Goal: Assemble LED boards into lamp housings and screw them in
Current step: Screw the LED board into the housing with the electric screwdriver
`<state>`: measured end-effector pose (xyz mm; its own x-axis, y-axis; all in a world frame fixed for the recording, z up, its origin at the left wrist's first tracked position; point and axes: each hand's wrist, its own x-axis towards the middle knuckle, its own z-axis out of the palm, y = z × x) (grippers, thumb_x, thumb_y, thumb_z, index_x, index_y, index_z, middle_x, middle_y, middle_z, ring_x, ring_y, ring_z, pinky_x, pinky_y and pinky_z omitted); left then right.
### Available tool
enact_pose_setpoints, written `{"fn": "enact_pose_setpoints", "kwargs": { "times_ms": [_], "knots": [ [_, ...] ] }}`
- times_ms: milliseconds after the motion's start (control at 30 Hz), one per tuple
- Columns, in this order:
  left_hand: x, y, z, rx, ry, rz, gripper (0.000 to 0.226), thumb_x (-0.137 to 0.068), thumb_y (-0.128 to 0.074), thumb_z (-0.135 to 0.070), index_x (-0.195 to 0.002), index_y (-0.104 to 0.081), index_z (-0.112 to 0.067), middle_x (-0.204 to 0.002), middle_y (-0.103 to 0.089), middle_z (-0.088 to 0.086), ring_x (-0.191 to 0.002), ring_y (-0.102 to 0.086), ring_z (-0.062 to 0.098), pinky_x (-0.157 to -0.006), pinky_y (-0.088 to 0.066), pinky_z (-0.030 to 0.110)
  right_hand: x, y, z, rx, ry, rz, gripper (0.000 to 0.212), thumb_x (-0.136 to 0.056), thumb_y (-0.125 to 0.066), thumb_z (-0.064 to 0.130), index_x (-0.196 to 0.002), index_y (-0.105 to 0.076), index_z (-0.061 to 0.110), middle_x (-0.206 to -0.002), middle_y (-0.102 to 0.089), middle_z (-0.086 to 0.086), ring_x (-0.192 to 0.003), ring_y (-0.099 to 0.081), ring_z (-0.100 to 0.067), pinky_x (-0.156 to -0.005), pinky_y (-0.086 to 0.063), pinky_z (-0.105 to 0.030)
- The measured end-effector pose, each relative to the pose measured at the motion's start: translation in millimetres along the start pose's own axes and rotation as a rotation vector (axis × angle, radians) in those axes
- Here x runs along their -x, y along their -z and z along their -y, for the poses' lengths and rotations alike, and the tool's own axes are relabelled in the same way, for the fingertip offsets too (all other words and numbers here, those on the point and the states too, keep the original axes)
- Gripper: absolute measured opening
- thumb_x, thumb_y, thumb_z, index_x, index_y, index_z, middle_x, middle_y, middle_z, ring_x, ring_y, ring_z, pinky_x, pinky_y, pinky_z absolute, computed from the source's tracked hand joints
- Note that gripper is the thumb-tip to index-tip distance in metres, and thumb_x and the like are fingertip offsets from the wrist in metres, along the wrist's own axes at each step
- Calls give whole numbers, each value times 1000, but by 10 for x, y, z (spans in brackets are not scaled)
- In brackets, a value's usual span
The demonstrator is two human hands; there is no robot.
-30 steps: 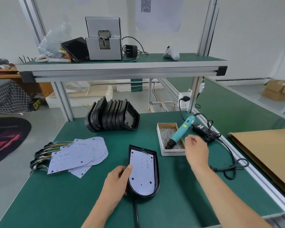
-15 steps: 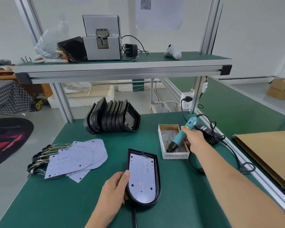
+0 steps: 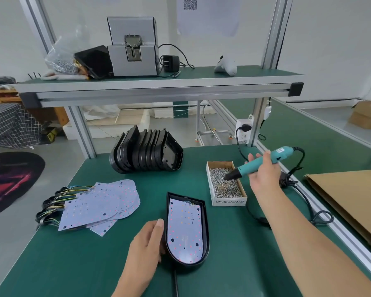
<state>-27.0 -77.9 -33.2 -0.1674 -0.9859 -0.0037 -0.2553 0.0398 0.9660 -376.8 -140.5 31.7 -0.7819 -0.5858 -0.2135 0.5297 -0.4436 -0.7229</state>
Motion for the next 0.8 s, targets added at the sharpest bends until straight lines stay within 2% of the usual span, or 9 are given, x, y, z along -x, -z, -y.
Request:
{"fn": "enact_pose_setpoints", "kwargs": {
  "times_ms": [67, 133, 200, 267, 400, 500, 633, 800],
  "knots": [
    [23, -4, -64, 12, -48, -166, 16, -102, -56, -42, -90, -65, -47, -77, -70, -10, -63, -60, 7, -66, -46, 28, 60, -48, 72, -41, 14, 17, 15, -108, -56, 28, -120, -55, 19, -107, -62, -3, -97, -73, -22, -100, -55, -52],
    [29, -8, -180, 29, -105, -295, 11, -98, -63, -36, -93, -64, -46, -85, -70, -16, -75, -63, 6, -69, -46, 23, 127, -94, 150, -76, 25, 43, 9, -108, -55, 29, -114, -55, 22, -107, -62, -3, -93, -73, -20, -97, -56, -50],
    [13, -50, -321, 29, -177, -308, 13, -96, -68, -29, -91, -66, -41, -84, -70, -14, -76, -64, 8, -69, -49, 17, 209, -133, 224, -99, 35, 80, 11, -108, -55, 29, -114, -55, 21, -107, -62, -4, -89, -74, -18, -91, -58, -47],
    [-40, -145, -479, 6, -241, -241, 12, -94, -69, -26, -88, -68, -36, -82, -71, -12, -73, -64, 8, -64, -48, 12, 298, -174, 289, -125, 45, 124, 11, -108, -55, 29, -113, -54, 19, -101, -62, -4, -87, -73, -19, -85, -58, -44],
    [-325, -472, -786, 39, -210, -50, 15, -98, -66, -25, -86, -69, -33, -80, -73, -13, -69, -65, 5, -66, -52, 19, 452, -257, 416, -193, 32, 177, 20, -107, -57, 28, -121, -51, 15, -99, -60, -6, -89, -69, -22, -87, -59, -44],
    [-553, -748, -984, 257, -69, 55, 10, -101, -64, -19, -96, -72, -21, -79, -75, -2, -63, -67, 8, -64, -55, 23, 507, -280, 518, -239, 16, 183, 27, -105, -60, 29, -126, -51, 14, -104, -61, -7, -90, -70, -22, -93, -58, -45],
    [-750, -1018, -1158, 515, 27, 174, 12, -103, -63, -21, -107, -71, -14, -89, -77, 8, -74, -73, 13, -72, -59, 22, 496, -222, 605, -272, 1, 201, 26, -105, -60, 31, -123, -51, 16, -99, -61, -5, -90, -69, -21, -105, -52, -50],
    [-853, -1258, -1286, 679, 67, 285, 15, -104, -63, -19, -108, -70, -6, -90, -75, 12, -79, -71, 19, -77, -60, 26, 452, -144, 644, -251, 12, 214, 22, -105, -59, 32, -118, -53, 15, -95, -64, -5, -89, -70, -20, -103, -53, -48]
  ]
}}
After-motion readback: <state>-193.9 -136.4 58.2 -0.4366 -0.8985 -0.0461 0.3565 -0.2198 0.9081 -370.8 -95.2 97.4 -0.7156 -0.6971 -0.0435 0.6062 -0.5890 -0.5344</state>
